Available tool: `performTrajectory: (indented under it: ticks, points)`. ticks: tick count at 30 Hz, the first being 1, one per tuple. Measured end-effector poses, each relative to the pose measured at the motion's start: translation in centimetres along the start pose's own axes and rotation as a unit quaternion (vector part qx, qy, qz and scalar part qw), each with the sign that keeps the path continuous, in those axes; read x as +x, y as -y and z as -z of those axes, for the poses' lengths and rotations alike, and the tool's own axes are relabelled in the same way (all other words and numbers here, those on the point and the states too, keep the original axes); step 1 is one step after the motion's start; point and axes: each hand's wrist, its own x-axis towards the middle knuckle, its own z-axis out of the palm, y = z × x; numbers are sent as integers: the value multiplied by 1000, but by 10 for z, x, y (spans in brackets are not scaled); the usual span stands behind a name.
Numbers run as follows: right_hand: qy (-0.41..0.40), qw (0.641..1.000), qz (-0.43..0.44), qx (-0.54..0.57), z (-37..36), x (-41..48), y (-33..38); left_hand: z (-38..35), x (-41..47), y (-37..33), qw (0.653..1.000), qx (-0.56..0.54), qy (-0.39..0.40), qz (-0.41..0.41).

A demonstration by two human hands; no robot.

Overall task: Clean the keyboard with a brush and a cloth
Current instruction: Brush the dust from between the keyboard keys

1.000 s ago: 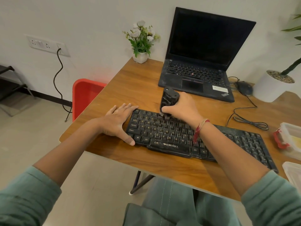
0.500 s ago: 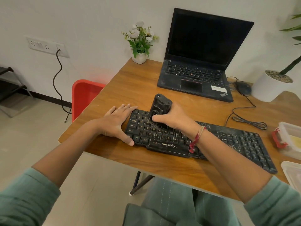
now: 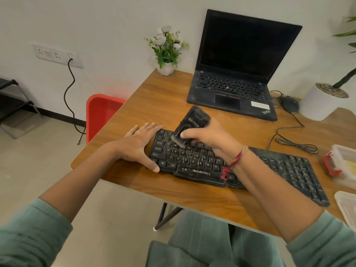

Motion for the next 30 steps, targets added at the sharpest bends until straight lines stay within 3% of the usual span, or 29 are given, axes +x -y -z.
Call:
performTrajectory:
  ticks: [5, 11, 18, 20, 22, 23, 28, 30]
  points:
    - [32, 954, -98, 281, 10, 2, 2, 0, 1, 0, 1000, -2, -3, 1]
    - [41, 927, -103, 359, 17, 0, 0, -1, 2, 1, 1000, -2, -3, 0]
    - [-14, 973, -36, 228, 24, 5, 3, -1, 2, 2, 1000, -1, -2, 1]
    - [-56, 996, -12, 75, 25, 8, -1, -1, 2, 2, 1000, -2, -2, 1]
    - [-98, 990, 7, -106, 21, 6, -6, -1, 2, 2, 1000, -2, -2, 2]
    - [-99, 985, 12, -143, 17, 5, -8, -1, 2, 2, 1000, -2, -2, 2]
    - [34, 992, 9, -120, 3, -2, -9, 0, 1, 2, 1000, 0, -1, 2]
    - [22, 991, -10, -130, 13, 3, -7, -1, 2, 1, 1000, 0, -1, 1]
